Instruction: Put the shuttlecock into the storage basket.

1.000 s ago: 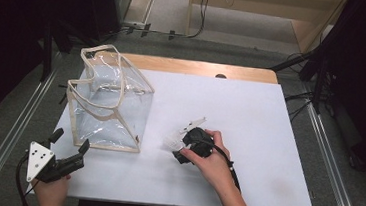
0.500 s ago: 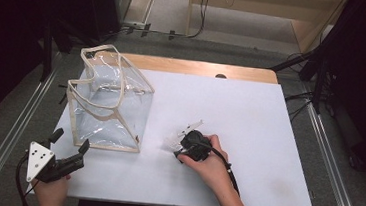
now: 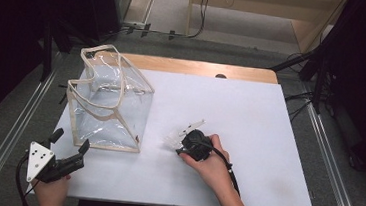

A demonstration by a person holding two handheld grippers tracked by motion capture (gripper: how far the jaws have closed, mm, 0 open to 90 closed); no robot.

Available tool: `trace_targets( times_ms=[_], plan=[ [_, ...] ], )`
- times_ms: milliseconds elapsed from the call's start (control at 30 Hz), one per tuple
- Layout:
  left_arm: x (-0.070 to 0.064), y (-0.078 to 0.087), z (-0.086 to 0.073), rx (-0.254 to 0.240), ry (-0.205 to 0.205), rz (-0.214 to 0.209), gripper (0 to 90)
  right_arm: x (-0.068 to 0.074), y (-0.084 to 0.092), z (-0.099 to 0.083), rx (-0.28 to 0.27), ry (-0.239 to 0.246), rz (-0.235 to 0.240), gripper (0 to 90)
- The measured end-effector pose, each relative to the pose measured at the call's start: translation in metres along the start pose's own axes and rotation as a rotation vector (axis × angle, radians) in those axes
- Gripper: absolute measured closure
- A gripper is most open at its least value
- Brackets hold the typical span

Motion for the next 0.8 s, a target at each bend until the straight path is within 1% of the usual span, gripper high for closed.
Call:
trace_targets(
  times_ms=[133,200,267,300,400,433,600,767,800],
  plan=[
    [0.0,0.0,0.0,0.0,-0.001,0.0,13.7,0.0,0.003,0.001,-0.008,0.0,0.004,62.1],
    [0.0,0.0,0.0,0.0,0.0,0.0,13.7,0.0,0.004,0.001,-0.009,0.012,0.007,62.1],
    [0.0,0.0,0.0,0.0,0.0,0.0,13.7,0.0,0.005,0.002,-0.011,0.014,0.007,62.1],
    [0.0,0.0,0.0,0.0,0.001,0.0,13.7,0.0,0.006,0.003,-0.016,0.012,0.017,62.1],
    [0.0,0.0,0.0,0.0,0.001,0.001,13.7,0.0,0.006,0.004,-0.018,0.007,0.023,62.1],
    [0.0,0.0,0.0,0.0,0.001,0.001,13.7,-0.001,0.007,0.005,-0.02,0.016,0.027,62.2],
    [0.0,0.0,0.0,0.0,0.002,0.002,13.7,-0.001,0.009,0.008,-0.031,0.019,0.036,62.2],
    [0.001,0.0,0.0,-0.001,0.003,0.002,13.7,-0.003,0.011,0.015,-0.038,0.023,0.04,62.3],
    [0.0,0.0,0.0,-0.003,-0.001,0.001,13.7,-0.004,0.014,0.018,-0.04,0.038,0.042,62.3]
  ],
)
Point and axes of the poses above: each handheld gripper's, and its own axes: y roughly backward along the jaws, z roughly out of its top, x roughly to its left, the point moved 1 cm from there along -y, roughly forward along the jaws, and after that the axes turned 11 degrees about z, right-handed, at the moved point
